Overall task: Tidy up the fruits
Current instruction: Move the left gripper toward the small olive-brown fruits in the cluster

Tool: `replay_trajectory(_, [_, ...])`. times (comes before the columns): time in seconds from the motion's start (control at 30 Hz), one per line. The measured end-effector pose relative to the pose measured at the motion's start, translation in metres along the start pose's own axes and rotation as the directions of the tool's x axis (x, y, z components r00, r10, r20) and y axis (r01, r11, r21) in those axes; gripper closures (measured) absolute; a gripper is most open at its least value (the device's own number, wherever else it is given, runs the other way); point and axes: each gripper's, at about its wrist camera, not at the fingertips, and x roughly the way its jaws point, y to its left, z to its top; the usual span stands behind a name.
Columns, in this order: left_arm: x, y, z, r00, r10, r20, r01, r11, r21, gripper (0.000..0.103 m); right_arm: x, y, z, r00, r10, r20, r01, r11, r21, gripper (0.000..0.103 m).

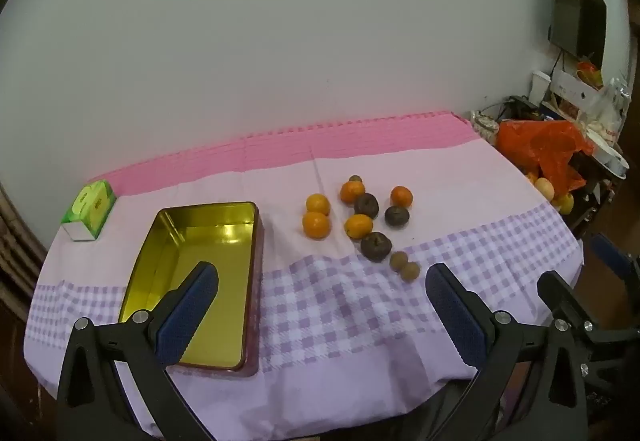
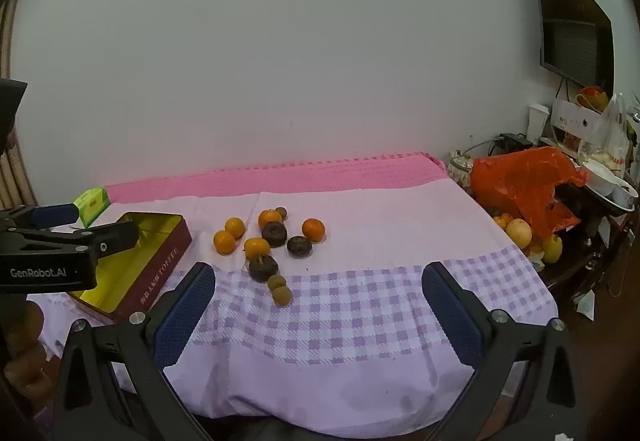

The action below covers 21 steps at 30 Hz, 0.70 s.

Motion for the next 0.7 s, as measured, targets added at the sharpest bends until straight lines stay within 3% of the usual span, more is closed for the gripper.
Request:
replay_trajectory(0.13, [0.006,0.003,-0.005,1.000,-0.023,-0.021,0.023,1.000,-0.012,0.000,0.003,-0.001,0.005,1.000,0.000,-0.002,0.000,1.000,0.003,0.000])
replay_trajectory(0.37, [0.015,-0.003,-0.015,0.999,-0.002,-0.040,0.003,1.000,0.010,0.000,0.004,-0.010,-0.021,1.000,-0.003,-0.002,0.003,1.000,0.012,0.000])
replay_trajectory(0.5, [0.025,-0.009,-0.016,0.996,-0.005,-0.085,0.007,1.000,0.018,0.000,0.015,-0.017,-0.013,1.000,-0.005,-0.031,0.006,1.000,0.030,0.000])
replay_trajectory(0.7, [0.042,-0.010,-0.022,0.981,-0.096,-0.170,0.099,0.995,0.012,0.000,0.023,-0.029,-0.018,0.998,-0.018,-0.055,0.021,0.998,0.058,0.000])
